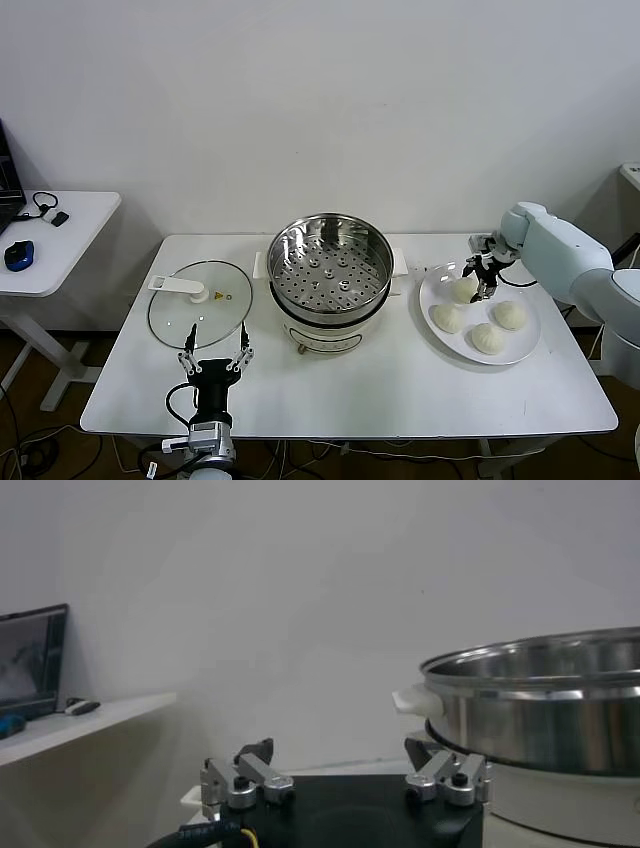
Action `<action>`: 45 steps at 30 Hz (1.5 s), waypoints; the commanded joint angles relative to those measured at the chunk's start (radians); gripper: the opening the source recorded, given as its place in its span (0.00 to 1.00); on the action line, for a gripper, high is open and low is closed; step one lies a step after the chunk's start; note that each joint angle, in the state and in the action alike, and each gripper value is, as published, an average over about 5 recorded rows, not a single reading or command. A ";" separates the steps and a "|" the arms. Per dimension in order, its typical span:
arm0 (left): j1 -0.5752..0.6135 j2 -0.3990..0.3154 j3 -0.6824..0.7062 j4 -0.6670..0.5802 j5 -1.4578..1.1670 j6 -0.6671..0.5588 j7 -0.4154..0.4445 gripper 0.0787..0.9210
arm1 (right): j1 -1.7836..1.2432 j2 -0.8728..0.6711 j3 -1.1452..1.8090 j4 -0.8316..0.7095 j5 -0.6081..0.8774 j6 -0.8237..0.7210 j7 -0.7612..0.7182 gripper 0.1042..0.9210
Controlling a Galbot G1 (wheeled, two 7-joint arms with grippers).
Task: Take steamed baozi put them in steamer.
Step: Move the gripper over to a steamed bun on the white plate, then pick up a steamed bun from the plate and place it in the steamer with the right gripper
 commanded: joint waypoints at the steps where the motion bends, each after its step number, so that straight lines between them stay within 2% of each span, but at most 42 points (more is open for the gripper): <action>1: -0.001 -0.049 -0.002 0.000 0.001 0.001 0.001 0.88 | 0.016 -0.011 -0.006 0.033 -0.006 0.002 -0.001 0.64; 5: -0.003 -0.049 -0.006 -0.001 0.002 0.003 0.004 0.88 | 0.108 -0.070 -0.139 0.189 0.056 -0.008 0.004 0.64; 10: -0.003 -0.049 -0.006 -0.002 0.007 0.005 0.006 0.88 | 0.309 -0.143 -0.349 0.470 0.176 -0.013 0.031 0.64; 16: -0.002 -0.049 0.001 -0.009 0.018 0.007 0.005 0.88 | 0.533 -0.170 -0.500 0.696 0.227 0.020 0.076 0.64; 20: -0.002 -0.049 0.006 -0.010 0.024 0.008 0.005 0.88 | 0.637 -0.149 -0.570 0.782 0.239 0.092 0.127 0.64; 25: 0.004 -0.049 0.010 -0.011 0.029 0.006 0.000 0.88 | 0.724 -0.081 -0.639 0.832 0.246 0.281 0.237 0.63; 30: 0.012 -0.049 0.011 -0.023 0.031 0.004 -0.004 0.88 | 0.768 0.007 -0.659 0.829 0.215 0.445 0.329 0.62; 35: 0.019 -0.049 0.009 -0.033 0.029 0.000 -0.011 0.88 | 0.752 0.109 -0.663 0.750 0.133 0.608 0.391 0.62; 38: 0.020 -0.049 0.007 -0.033 0.027 -0.002 -0.012 0.88 | 0.702 0.184 -0.656 0.643 0.048 0.665 0.437 0.64; 45: 0.020 -0.049 0.003 -0.040 0.024 -0.001 -0.011 0.88 | 0.535 0.344 -0.582 0.332 -0.178 0.667 0.553 0.67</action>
